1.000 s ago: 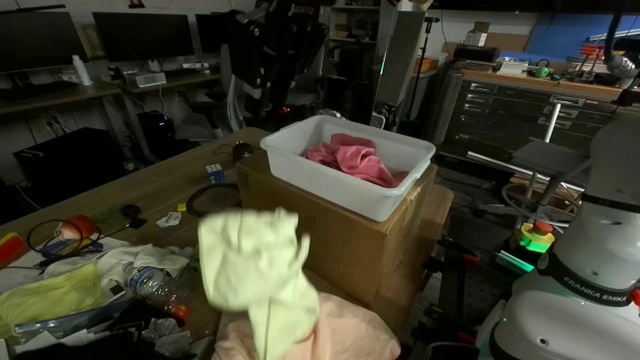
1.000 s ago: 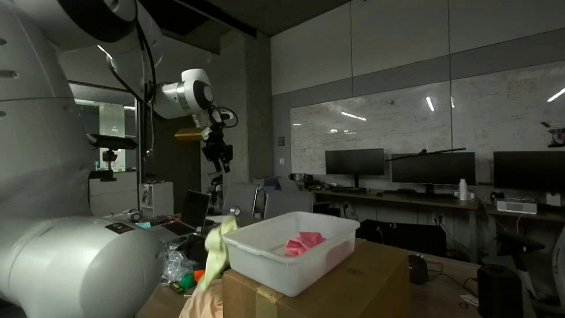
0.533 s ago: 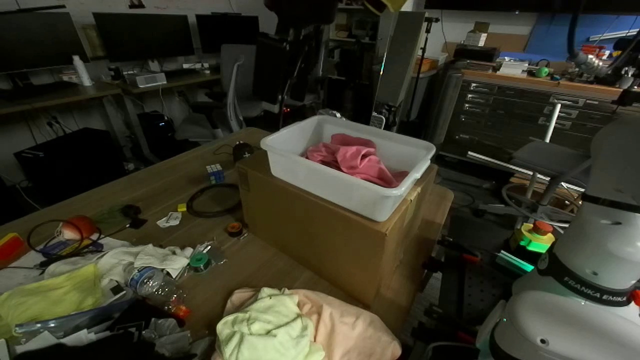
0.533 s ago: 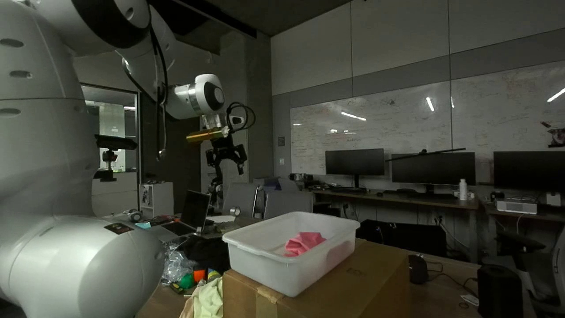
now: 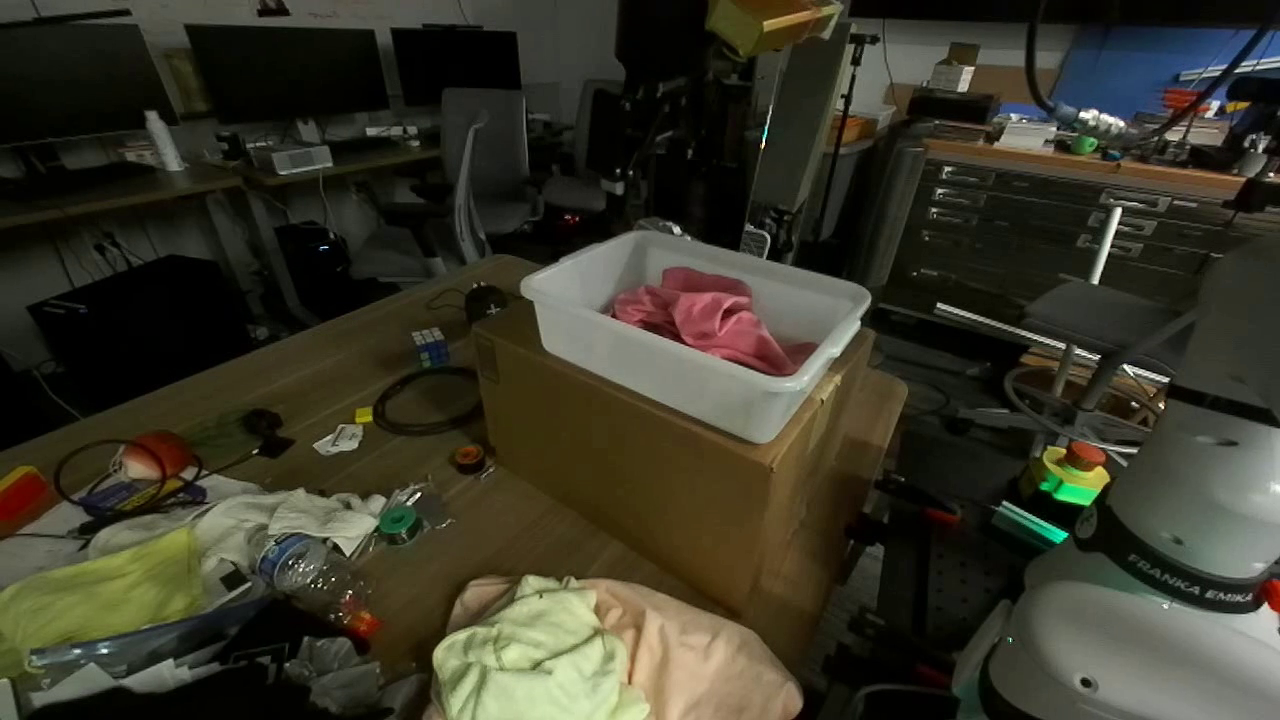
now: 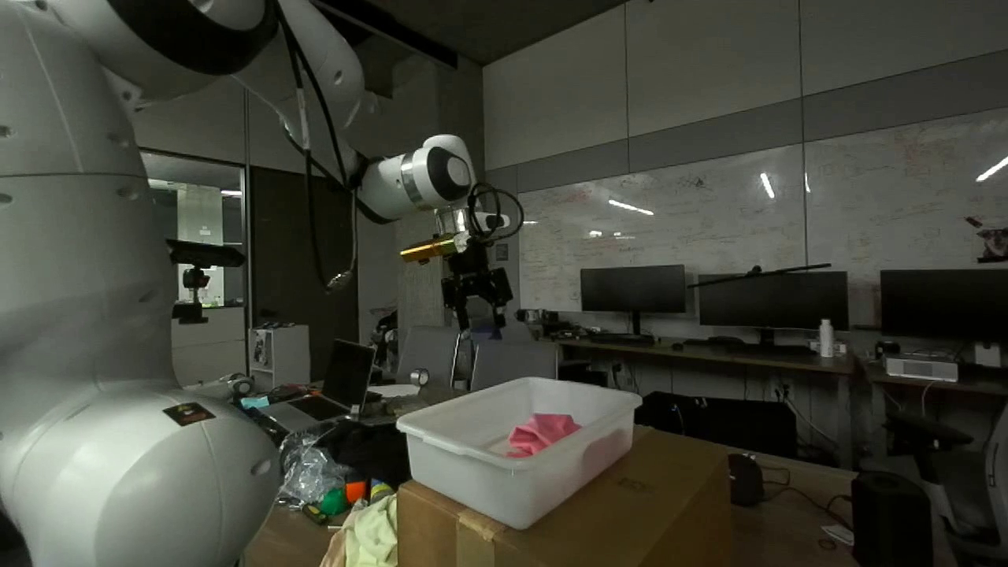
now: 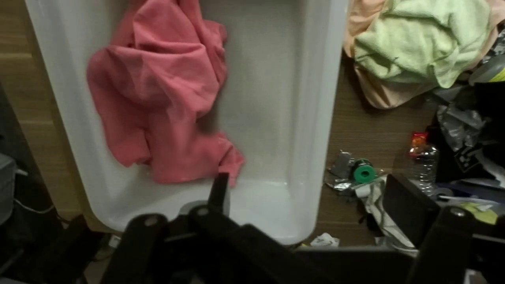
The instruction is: Remove all the clothes from the box and put them on the table
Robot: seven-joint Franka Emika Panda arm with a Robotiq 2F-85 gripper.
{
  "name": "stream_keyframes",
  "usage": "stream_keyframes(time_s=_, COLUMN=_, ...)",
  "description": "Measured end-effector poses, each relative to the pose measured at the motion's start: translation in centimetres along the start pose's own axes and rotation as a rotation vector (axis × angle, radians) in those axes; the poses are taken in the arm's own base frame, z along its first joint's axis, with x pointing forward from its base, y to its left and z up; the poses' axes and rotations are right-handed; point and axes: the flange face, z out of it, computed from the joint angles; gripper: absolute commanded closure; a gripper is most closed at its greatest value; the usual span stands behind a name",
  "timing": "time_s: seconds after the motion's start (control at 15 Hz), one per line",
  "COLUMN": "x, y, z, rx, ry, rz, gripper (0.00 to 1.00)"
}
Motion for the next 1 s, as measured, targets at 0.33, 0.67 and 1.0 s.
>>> stream_keyframes(time_s=0.33, x=0.1, y=5.0, z=4.5, rx=0.001, ry=-0.102, rz=0.172, gripper=0.0)
stream_keyframes(time_s=0.67, x=0.2, y=7.1, z=8.2, rx=0.024, ry=-0.187, rz=0.267, gripper=0.0)
stream_keyframes(time_s=1.0, x=0.0, y=9.0, z=10.8, rx=0.088, ry=-0.259, rz=0.357, gripper=0.0)
